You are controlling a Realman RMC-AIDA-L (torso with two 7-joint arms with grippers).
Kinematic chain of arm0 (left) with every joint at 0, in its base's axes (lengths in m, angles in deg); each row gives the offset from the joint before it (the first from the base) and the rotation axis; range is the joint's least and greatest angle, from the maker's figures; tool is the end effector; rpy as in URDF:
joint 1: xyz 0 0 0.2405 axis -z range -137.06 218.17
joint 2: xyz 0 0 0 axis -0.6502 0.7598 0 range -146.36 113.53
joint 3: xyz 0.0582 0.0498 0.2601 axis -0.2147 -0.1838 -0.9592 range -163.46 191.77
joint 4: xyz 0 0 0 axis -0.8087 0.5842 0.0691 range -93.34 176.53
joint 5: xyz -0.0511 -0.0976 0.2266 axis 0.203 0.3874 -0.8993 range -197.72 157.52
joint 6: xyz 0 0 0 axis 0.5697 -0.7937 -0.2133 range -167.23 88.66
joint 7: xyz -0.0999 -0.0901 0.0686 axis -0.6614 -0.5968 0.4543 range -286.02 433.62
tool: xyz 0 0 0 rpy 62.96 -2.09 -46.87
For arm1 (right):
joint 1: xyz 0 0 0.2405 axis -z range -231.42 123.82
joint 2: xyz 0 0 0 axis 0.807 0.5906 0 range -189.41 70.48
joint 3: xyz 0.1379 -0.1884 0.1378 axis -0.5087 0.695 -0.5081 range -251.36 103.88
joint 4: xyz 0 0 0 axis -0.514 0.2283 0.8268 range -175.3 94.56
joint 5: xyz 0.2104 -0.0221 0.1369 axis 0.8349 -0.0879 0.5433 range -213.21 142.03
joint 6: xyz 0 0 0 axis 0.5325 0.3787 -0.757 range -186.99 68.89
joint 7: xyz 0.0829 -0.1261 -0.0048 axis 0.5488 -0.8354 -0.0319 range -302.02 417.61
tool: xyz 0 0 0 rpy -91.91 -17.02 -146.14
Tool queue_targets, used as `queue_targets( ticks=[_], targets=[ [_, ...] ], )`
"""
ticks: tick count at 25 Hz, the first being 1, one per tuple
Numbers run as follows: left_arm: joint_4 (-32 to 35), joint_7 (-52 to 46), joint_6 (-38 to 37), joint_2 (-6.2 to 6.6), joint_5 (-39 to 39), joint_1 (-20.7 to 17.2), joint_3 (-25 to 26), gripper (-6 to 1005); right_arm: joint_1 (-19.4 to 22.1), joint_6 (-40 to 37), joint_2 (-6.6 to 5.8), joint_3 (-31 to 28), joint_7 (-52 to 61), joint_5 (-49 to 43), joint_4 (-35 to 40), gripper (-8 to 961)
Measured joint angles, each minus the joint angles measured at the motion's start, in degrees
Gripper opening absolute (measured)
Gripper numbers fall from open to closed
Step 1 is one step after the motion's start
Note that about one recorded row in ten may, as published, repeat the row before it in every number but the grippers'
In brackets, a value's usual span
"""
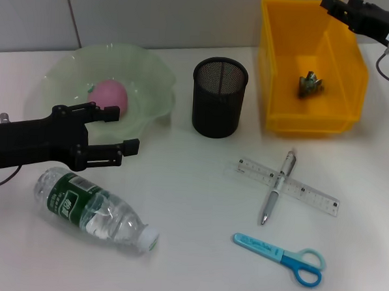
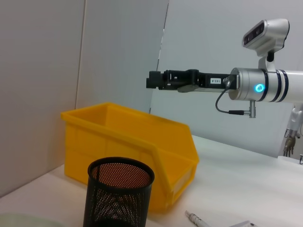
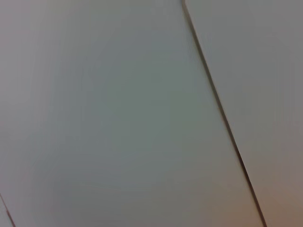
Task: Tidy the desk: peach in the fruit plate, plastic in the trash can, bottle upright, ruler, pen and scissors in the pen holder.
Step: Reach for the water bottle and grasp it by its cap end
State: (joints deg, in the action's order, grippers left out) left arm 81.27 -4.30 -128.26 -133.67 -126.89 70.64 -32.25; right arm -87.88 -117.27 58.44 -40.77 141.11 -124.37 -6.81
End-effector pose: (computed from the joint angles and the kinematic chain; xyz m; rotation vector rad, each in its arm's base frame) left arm -0.2778 0.3841 -0.0001 -2.7375 -0.4850 -0.7357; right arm 0.3159 0.4656 0.0610 -1.8871 0.8939 0.9267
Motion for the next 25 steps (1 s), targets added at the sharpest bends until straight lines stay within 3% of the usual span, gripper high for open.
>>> queue_targets(
  ticks=[8,12,15,25],
  targets=[
    [0.1,0.1,0.0,0.02,-0.1,0.5,-0.1,810,3.2,-14.5,-0.44,-0.2,0.0,6.5,0.3,726],
    [0.1,0.1,0.0,0.01,-0.3,0.8,-0.4,810,4.8,-26.2,-1.71,0.3,0.6,7.3,0.0,725],
    [0.1,0.2,0.0,0.01,-0.3,0.9,-0.4,809,5.1,-29.9,-2.26,0.6,0.9,6.3,-0.2,725],
    [0.3,0.2,-0.4,-0.04,-0.9,1.0,-0.6,808,5.3,-41.0,-4.52,0.6,2.4,-8.1,0.1,724]
  ],
)
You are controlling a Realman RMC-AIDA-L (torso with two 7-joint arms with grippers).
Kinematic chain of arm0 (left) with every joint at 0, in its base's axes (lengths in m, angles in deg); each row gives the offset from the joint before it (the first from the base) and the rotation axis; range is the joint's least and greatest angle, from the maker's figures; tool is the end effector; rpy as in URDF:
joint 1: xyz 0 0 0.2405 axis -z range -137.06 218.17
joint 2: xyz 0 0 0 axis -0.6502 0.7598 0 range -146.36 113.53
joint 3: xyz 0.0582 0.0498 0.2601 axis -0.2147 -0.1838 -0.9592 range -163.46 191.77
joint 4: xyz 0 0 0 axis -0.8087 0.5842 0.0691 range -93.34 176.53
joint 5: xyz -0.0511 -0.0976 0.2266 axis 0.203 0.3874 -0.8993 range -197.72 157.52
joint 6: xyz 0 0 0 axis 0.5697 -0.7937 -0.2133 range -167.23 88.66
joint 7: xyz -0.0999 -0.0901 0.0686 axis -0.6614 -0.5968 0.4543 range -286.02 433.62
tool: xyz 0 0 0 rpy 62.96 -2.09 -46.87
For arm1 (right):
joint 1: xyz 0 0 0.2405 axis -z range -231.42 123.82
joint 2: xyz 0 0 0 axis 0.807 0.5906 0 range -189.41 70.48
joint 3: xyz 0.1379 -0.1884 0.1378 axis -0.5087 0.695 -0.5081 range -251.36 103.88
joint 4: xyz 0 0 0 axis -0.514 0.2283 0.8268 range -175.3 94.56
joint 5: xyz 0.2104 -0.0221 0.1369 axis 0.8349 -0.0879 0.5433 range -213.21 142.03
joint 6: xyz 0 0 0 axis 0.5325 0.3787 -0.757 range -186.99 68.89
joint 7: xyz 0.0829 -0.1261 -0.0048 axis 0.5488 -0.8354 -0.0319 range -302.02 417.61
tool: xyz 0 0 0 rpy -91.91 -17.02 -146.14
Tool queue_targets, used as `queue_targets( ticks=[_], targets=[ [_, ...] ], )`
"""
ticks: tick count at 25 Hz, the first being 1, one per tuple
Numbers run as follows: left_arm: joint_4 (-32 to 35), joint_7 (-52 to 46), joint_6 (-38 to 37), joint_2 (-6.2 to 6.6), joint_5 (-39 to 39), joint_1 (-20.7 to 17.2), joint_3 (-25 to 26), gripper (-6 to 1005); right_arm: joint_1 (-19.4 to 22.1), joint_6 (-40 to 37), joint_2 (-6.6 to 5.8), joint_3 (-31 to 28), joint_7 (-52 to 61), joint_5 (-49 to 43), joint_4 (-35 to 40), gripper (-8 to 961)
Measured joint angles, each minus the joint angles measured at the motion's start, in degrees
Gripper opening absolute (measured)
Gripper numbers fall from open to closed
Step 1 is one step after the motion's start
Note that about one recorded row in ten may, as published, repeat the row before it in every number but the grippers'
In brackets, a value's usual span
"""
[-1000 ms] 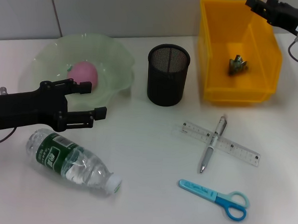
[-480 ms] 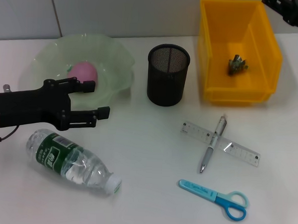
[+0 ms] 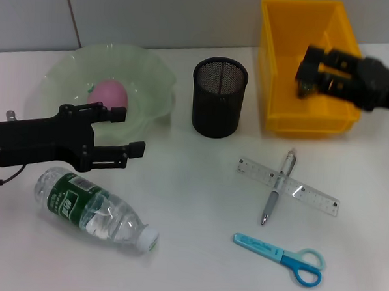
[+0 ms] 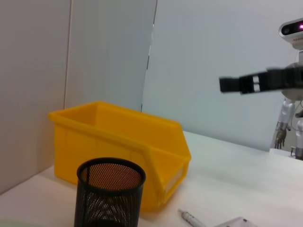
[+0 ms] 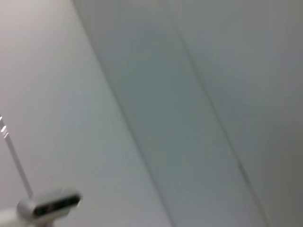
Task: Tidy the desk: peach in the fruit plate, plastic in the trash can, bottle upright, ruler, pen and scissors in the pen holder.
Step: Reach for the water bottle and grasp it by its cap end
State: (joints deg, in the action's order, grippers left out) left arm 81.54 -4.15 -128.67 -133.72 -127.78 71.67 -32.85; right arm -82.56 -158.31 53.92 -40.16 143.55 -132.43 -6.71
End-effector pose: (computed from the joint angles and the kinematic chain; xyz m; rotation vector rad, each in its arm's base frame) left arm -0.2705 0.3869 -0.0027 -2.7714 -0.4481 -0.7185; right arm 0.2934 0.3719 0.0640 -2.4825 0.7088 1.1893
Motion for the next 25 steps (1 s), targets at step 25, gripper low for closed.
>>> queue_targets(
  ticks=[25],
  targets=[
    [3.6,0.8,-2.8,0.85,-3.1,0.0,-0.8,806,-4.6,-2.6,0.15,0.0,5.1,-29.7,4.0,722]
  ],
)
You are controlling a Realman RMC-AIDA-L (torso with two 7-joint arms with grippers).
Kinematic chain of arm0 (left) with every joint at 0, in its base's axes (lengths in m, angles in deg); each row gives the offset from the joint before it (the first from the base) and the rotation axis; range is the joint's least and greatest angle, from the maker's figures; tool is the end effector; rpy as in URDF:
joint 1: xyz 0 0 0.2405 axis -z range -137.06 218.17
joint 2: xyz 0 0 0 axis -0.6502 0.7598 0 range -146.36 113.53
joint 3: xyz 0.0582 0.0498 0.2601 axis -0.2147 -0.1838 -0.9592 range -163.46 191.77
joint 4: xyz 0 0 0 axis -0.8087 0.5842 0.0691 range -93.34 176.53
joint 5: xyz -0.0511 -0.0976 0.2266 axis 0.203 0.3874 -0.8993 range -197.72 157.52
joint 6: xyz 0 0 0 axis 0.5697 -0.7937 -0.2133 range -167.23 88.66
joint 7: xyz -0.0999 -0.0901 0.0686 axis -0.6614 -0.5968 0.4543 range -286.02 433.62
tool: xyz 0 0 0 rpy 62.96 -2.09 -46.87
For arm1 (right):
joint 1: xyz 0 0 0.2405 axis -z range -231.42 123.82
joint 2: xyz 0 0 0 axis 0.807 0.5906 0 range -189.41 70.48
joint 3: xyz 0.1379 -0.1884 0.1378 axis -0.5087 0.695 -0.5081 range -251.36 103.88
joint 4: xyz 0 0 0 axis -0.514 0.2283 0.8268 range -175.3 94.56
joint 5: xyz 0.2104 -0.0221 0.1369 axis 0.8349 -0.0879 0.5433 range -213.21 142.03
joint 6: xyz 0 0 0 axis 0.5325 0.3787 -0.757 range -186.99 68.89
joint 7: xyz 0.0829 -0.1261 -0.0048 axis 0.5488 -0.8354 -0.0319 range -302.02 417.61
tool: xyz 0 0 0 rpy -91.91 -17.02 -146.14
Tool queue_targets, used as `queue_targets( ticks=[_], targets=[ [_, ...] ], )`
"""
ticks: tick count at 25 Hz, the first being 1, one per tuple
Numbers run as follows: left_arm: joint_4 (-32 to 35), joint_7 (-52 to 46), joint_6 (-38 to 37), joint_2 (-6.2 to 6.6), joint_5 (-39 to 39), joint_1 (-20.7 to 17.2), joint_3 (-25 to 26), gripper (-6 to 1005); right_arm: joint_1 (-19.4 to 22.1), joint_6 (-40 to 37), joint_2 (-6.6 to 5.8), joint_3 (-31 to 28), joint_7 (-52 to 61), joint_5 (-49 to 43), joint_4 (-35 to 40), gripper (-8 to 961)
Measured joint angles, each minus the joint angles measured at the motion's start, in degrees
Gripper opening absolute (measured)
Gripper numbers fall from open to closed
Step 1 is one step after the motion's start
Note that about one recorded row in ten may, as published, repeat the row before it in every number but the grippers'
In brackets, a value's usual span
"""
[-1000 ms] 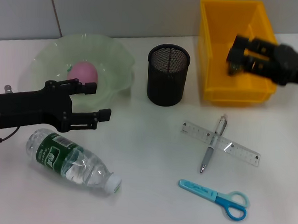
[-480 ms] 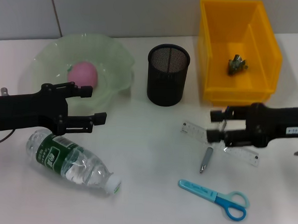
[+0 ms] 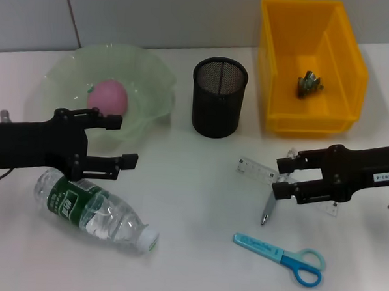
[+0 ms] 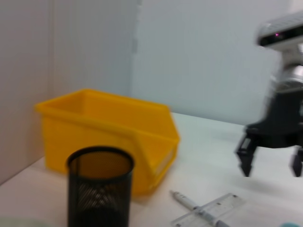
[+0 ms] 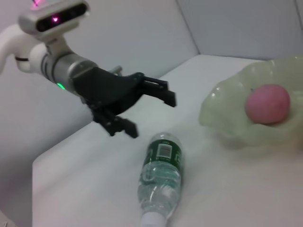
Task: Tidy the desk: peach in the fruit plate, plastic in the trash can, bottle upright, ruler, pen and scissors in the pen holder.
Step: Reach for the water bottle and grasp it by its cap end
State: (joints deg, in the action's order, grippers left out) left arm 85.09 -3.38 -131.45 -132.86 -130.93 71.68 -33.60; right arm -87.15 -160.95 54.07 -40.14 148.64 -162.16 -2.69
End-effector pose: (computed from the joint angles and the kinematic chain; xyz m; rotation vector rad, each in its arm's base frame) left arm -0.2678 0.3853 0.0089 -2.8394 -0.3354 -0.6260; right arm 0.3047 0.3621 0.0308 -2.8915 0.8676 0.5895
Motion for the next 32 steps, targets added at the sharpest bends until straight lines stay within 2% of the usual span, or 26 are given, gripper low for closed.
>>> queue_targets(
  ticks=[2,4,7,10,13,15,19,24,32],
  targets=[
    [5.0,-0.4,-2.3,-0.03,-0.9,0.5,-2.2,806,-0.2,-0.1,-0.56,0.1,2.5,-0.6,0.6,722],
    [6.9,-0.5,-3.0,-0.05,-1.1,0.6,-3.4,805,-0.3,-0.1,-0.74,0.1,3.4,-0.6,0.8,722],
    [14.6,-0.6,-3.8,-0.13,-2.7,1.0,-6.4,805,-0.4,-0.1,-1.42,0.1,7.1,-0.7,1.0,722],
    [22.2,-0.3,-4.6,-0.55,-5.6,1.1,-8.3,805,-0.4,-0.1,-1.60,0.1,8.9,-0.7,1.2,722],
    [27.3,-1.1,-6.2,0.14,-7.7,1.9,-12.0,805,-0.1,-0.1,-1.62,0.1,10.9,-0.8,2.0,722],
    [29.1,-1.8,-6.9,0.89,-8.6,2.8,-14.0,804,0.0,0.1,-1.63,0.1,11.9,-0.8,2.2,722],
    [32.1,-3.0,-8.3,1.53,-12.0,5.0,-17.7,804,-0.2,0.3,-1.64,0.1,13.7,-0.8,2.2,722],
    [33.7,-5.3,-9.2,2.56,-15.4,7.7,-25.0,803,-0.6,0.6,-1.83,0.1,15.1,-0.8,2.2,722],
    [33.8,-7.2,-10.8,2.82,-18.8,10.2,-33.4,803,-0.8,1.1,-2.24,0.0,16.8,-0.8,2.3,722]
  ],
)
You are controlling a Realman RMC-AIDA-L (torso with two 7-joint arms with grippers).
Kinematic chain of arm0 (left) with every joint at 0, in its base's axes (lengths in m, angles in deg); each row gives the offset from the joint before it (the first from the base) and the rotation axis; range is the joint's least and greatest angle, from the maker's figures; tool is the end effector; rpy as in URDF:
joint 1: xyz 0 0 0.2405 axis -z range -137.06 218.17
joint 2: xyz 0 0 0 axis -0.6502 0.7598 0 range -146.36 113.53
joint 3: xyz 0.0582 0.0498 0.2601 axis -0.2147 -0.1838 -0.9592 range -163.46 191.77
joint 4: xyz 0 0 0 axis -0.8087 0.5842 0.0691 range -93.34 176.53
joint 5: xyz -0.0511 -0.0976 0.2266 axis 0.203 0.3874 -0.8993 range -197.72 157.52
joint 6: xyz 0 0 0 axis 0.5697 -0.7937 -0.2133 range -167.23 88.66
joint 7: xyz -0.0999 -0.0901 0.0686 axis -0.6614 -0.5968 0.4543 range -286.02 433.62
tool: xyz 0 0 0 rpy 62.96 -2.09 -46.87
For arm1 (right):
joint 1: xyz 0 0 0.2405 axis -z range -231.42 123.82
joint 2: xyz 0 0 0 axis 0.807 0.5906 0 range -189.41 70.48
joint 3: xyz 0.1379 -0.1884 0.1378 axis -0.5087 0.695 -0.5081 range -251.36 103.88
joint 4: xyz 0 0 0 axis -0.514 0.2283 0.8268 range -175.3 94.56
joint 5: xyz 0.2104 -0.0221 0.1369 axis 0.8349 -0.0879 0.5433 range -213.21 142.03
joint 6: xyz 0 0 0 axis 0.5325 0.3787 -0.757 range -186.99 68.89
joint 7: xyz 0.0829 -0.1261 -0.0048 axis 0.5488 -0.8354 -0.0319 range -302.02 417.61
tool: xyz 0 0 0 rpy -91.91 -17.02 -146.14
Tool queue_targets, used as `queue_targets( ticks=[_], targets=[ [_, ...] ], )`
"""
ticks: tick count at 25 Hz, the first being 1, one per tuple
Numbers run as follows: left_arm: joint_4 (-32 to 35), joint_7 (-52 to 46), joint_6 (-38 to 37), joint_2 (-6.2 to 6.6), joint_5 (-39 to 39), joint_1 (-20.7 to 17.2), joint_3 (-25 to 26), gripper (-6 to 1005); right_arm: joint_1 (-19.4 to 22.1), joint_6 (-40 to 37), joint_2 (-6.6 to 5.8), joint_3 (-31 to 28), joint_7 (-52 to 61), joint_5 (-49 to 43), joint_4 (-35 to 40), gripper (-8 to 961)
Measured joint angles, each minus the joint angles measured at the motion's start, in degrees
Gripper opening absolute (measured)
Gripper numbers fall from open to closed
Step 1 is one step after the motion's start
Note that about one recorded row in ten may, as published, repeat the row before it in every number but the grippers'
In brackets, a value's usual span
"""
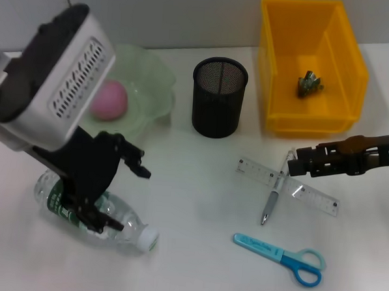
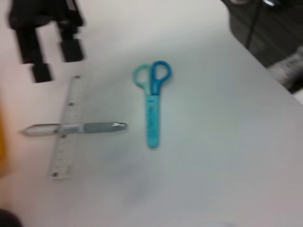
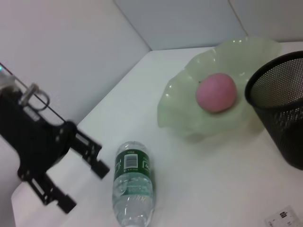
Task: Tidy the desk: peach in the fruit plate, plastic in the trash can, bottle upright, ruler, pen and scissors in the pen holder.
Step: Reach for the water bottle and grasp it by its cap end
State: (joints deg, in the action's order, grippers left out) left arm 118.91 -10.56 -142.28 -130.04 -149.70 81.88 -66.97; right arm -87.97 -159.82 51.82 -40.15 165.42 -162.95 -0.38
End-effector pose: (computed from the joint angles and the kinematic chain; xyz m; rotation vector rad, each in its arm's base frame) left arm -0.1208 0.3822 0.0005 2.8843 -0.7662 -0.4213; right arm 0.3065 0.3768 0.0563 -2.7526 1.2199 0.5254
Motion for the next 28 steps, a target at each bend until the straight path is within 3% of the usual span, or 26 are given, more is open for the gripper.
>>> queue_targets(
  ticks=[9,28],
  targets=[
    [-0.9,-1.2,-0.1,-0.51,-0.5,1.4,-5.0,802,-0.2,0.3,-0.14,-0.2,0.4,0.0,0.0,722],
    [-9.6,-0.5,6.8,-3.63,-3.0,4.1,-11.3,800,-0.3,0.5,-0.37,0.1,0.1,-0.1,-0.1,722]
  ],
)
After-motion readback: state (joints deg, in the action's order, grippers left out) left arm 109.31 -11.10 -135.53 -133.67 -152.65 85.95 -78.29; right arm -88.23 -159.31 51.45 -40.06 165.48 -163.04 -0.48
